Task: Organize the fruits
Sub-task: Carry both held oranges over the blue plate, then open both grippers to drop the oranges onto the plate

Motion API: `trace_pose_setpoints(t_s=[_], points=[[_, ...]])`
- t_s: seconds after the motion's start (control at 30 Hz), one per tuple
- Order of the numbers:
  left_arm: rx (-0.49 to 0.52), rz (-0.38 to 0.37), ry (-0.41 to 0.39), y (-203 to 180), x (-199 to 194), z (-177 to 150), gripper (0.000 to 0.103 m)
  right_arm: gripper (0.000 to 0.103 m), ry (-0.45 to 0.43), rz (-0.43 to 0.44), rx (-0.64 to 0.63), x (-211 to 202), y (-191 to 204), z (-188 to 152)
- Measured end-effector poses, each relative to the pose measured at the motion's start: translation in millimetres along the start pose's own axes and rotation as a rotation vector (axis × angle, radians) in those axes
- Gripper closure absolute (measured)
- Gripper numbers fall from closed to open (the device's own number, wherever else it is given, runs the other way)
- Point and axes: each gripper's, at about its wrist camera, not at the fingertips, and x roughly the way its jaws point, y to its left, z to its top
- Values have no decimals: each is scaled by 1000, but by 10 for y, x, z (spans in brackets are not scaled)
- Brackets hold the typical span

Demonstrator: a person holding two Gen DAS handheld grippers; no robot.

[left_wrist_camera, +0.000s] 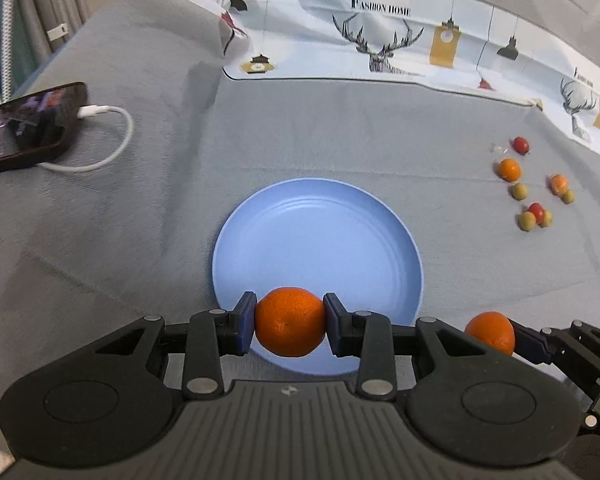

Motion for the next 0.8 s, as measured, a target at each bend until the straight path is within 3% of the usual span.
trace_pose_setpoints(t_s=[0.33, 0.57, 0.6, 0.63, 0.7, 0.73, 0.8], points=[[29, 35, 40, -52, 568, 162, 64, 67, 47, -2, -40, 554, 13, 128], [64, 71, 31, -59, 715, 234, 60, 66, 76, 19, -63, 751, 62, 170], [68, 70, 21, -56, 683, 234, 45, 66, 77, 30, -63, 754, 70, 185], [69, 70, 4, -52, 630, 239, 23, 64, 69, 36, -61, 735, 74, 196], [62, 78, -44, -39, 479, 228, 1, 43, 50, 32, -69, 640, 74, 215], [60, 82, -77, -30, 364, 203, 1, 28, 41, 26, -73, 571, 67, 207], [68, 84, -93, -26, 175, 129, 1, 20, 38, 19, -75, 408, 35, 164]])
